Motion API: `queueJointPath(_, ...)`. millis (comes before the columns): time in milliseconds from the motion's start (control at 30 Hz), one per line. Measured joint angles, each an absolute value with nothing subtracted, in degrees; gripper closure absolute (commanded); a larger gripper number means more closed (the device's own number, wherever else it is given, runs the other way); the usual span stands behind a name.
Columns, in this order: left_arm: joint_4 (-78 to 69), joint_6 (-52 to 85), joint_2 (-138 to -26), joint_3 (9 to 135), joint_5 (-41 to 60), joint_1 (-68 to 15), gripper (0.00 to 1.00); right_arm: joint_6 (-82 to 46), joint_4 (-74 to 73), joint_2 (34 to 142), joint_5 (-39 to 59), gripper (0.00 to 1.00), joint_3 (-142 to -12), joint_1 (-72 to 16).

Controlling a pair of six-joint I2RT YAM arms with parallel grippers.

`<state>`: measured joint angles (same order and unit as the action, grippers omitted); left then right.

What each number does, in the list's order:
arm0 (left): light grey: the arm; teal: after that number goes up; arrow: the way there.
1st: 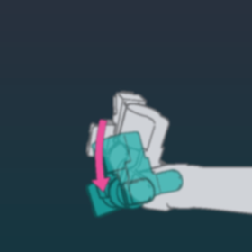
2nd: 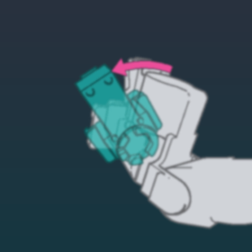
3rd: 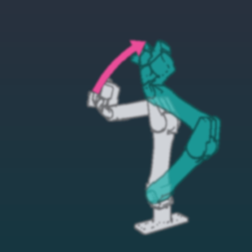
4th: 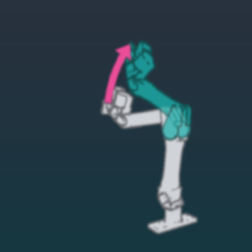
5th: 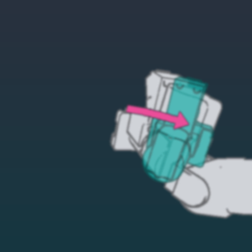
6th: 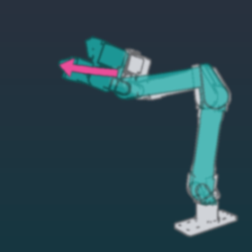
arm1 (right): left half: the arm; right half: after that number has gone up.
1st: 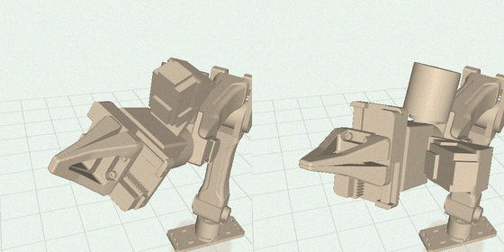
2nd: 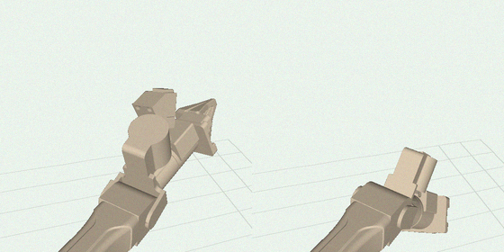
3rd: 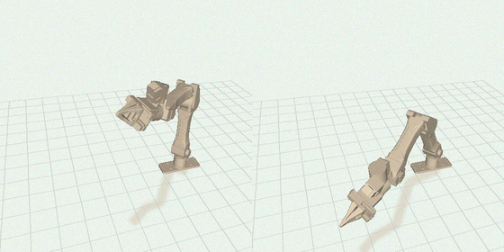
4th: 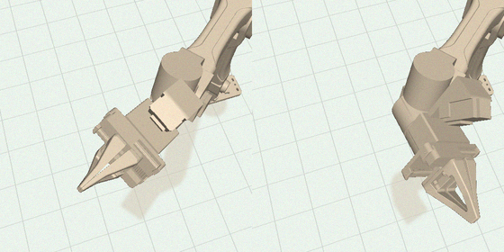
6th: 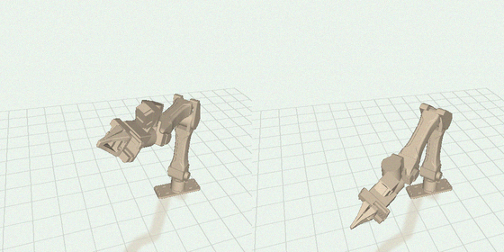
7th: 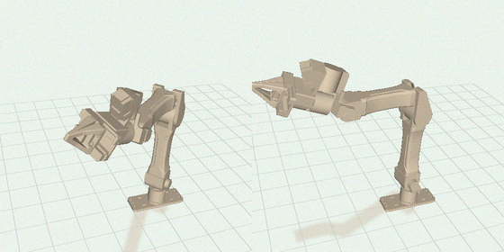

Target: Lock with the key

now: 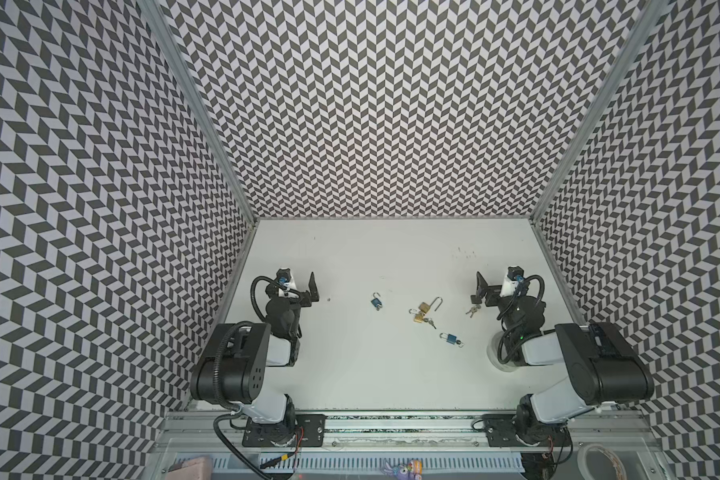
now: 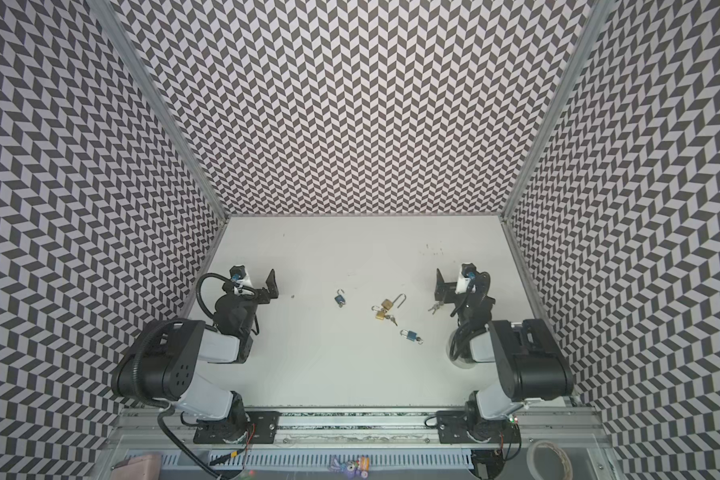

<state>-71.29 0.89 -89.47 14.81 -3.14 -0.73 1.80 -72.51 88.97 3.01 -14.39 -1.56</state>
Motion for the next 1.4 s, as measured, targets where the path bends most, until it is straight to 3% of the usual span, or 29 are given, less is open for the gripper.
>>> queueJointPath(700, -71.6, 0.3, -89.5, 14.6, -3.5, -1.4, 0.0, 1.0, -72.5, 89.0, 2.2, 0.0, -14.4, -1.6)
queueJointPath(933, -74.1, -2.9, -84.7, 9.2, -11.3, -7.7, 0.0, 1.5, -72.1, 84.8, 2.2, 0.0, -10.9, -1.8)
queueJointPath(1200, -58.5, -2.5, -70.7, 19.6, -28.9, -22.3, 0.0, -6.7, -56.2, 70.8, -3.3, 0.0, -17.1, -2.3)
queueJointPath(1400, -35.4, 13.2, -67.1, 32.1, -33.6, -24.0, 0.0, -19.4, -42.7, 65.6, -5.5, 0.0, -24.3, -1.8)
